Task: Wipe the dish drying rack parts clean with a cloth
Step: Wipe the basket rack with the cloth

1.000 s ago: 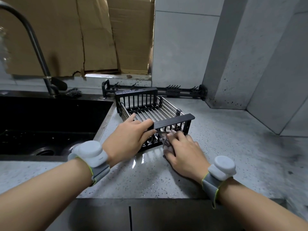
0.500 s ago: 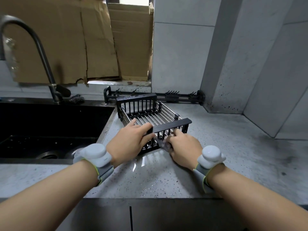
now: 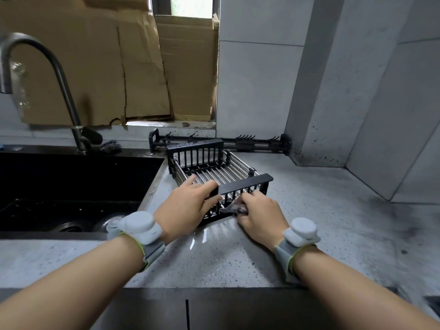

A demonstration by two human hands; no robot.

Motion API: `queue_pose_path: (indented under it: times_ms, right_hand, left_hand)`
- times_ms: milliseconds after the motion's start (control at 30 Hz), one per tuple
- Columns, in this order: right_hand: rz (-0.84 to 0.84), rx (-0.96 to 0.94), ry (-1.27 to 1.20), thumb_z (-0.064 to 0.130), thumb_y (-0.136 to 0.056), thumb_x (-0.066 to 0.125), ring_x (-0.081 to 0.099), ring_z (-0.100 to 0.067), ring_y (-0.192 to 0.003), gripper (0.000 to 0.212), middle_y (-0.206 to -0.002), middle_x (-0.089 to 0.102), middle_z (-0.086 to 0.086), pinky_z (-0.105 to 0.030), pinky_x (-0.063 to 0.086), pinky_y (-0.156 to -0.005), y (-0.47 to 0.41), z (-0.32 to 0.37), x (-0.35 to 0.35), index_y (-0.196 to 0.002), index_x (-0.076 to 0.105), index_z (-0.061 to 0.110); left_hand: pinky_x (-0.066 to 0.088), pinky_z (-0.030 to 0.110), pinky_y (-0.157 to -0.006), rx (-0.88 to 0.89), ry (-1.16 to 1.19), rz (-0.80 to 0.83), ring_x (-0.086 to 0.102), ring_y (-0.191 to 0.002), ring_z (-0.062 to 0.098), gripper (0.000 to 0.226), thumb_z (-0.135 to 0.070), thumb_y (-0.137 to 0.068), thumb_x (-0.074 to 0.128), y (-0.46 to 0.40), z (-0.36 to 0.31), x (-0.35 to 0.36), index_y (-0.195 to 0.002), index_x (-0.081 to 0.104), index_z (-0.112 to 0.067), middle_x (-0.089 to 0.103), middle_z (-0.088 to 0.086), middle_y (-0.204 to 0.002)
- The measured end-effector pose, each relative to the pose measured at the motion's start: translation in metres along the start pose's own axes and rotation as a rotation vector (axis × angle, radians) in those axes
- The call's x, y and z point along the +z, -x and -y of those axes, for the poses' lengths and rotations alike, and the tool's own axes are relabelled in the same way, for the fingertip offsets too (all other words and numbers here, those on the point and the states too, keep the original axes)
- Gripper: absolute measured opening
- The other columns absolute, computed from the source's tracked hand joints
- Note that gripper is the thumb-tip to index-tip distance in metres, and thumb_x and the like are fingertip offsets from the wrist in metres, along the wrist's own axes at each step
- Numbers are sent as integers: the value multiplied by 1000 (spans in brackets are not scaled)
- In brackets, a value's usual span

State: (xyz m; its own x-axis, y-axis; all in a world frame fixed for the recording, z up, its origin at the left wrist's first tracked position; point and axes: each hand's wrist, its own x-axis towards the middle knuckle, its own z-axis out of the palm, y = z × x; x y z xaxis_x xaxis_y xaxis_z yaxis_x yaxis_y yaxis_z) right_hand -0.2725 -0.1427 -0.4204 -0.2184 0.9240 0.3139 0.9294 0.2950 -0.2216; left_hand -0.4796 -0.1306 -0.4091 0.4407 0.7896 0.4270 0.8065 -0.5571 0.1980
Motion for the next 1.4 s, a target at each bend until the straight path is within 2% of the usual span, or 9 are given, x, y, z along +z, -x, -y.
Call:
queue_pose_path:
  times_ms: [200, 367, 467, 633, 800, 1000, 1100, 1233, 1400]
  right_hand:
    - [-215, -232, -111, 22, -93, 63, 47, -11, -77, 25, -98, 55, 3, -21, 35, -68, 13, -7, 8, -118, 63, 19]
    - [-126, -184, -81, 18, -98, 54, 38, -12, -77, 12, -103, 47, 1, -29, 42, -69, 9, -3, 19, -109, 55, 14]
    - [-79, -176, -81, 20, -98, 51, 46, -15, -84, 23, -108, 47, 2, -24, 35, -73, 7, -2, 19, -121, 53, 18]
    - [37, -126, 60, 24, -98, 46, 54, -30, -107, 42, -123, 47, -7, -37, 44, -87, 8, 9, 22, -139, 40, 18]
    - [59, -97, 155, 31, -98, 48, 61, -34, -102, 27, -116, 54, -8, -38, 47, -78, -9, 14, 14, -121, 53, 18]
    - [64, -91, 220, 39, -96, 50, 61, -33, -103, 28, -113, 59, -7, -36, 47, -77, -18, 15, 5, -113, 64, 22]
    - [89, -72, 171, 42, -95, 53, 61, -31, -104, 29, -113, 59, -3, -35, 47, -80, -14, 6, 3, -117, 65, 27]
    - [-6, -130, -33, 36, -96, 54, 55, -15, -85, 25, -97, 53, 9, -26, 38, -70, 9, -11, 1, -118, 66, 31]
    - [-56, -246, -88, 27, -98, 48, 41, -5, -74, 28, -93, 42, 13, -14, 27, -64, 17, -1, 2, -124, 61, 26]
  left_hand:
    - [20, 25, -116, -22, 5, -9, 54, -118, 30, 53, -59, -96, 23, 2, -1, 0, -111, 54, -20, 69, 1, -97]
    - [22, 25, -115, -34, 28, 2, 51, -118, 32, 50, -54, -98, 27, 3, -1, 1, -115, 55, -18, 69, 4, -99]
    - [24, 29, -116, -42, 36, 21, 50, -120, 32, 50, -54, -98, 26, 2, -1, 1, -117, 54, -18, 68, 5, -100]
    - [35, 36, -110, -40, 16, 43, 48, -122, 30, 53, -61, -98, 20, 0, 2, 3, -114, 51, -22, 67, 3, -98]
    - [46, 46, -98, -77, 66, 63, 46, -124, 31, 55, -64, -93, 17, 0, 2, 2, -113, 49, -24, 67, 2, -95]
    - [45, 39, -99, -95, 70, 54, 48, -117, 23, 41, -56, -98, 36, -1, -1, -2, -117, 52, -23, 66, -2, -97]
    - [30, 27, -112, -23, 14, 90, 49, -122, 22, 58, -63, -95, 41, 3, 2, -8, -134, 50, -22, 63, 0, -116]
    - [26, 49, -120, -35, -74, 147, 24, -148, 23, 93, -87, -81, 34, 10, 29, -15, -154, 29, -29, 39, -2, -150]
    - [34, 43, -117, -46, -92, 197, 28, -146, 25, 86, -83, -82, 44, 9, 45, -13, -145, 40, -25, 30, 2, -152]
